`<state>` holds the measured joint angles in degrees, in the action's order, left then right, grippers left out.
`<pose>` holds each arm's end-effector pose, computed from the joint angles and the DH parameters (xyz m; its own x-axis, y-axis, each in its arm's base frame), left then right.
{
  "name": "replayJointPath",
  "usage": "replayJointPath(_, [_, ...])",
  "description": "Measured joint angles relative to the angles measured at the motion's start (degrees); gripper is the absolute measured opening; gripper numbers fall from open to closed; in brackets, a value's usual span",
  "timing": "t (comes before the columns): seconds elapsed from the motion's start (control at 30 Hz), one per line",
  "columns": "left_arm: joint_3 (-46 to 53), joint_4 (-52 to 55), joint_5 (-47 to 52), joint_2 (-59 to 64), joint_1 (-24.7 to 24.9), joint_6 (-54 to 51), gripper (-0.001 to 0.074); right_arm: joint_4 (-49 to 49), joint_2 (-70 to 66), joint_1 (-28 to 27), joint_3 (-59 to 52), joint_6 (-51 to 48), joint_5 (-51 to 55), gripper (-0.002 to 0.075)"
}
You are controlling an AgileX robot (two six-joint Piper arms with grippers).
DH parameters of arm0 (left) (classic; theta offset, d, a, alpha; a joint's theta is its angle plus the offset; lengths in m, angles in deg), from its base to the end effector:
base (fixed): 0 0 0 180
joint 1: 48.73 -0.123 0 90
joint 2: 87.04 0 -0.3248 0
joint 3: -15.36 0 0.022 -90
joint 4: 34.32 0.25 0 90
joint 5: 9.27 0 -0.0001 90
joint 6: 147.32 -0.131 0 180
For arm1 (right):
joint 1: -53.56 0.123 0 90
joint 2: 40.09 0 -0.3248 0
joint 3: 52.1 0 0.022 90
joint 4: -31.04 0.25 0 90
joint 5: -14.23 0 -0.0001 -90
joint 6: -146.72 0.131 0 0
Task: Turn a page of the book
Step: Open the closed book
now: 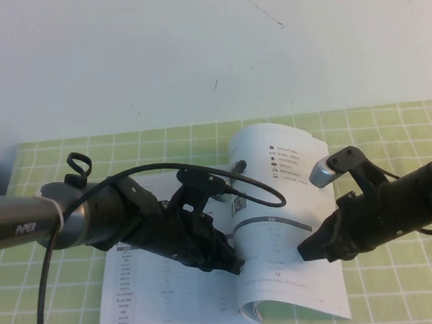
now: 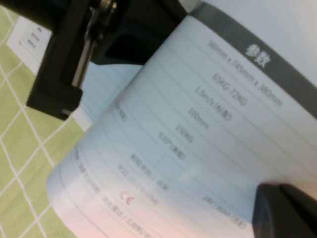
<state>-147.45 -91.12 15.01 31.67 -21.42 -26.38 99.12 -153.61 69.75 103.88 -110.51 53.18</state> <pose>0.3415 -0.2272 0.1374 -0.7169 0.4574 -0.5262 0.6461 0.7195 -0.2547 0.3250 0.1740 0.1553 -0.7195 -0.4220 -0.5516 -0.6720 0.6235 0.3996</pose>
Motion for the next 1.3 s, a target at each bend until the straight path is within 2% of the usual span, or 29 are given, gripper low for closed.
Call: replayJointPath(1.3, [0.0, 0.0, 0.1, 0.0, 0.0, 0.0, -0.0002, -0.9, 0.1, 0.4, 0.0, -0.1, 2.4, -0.0002])
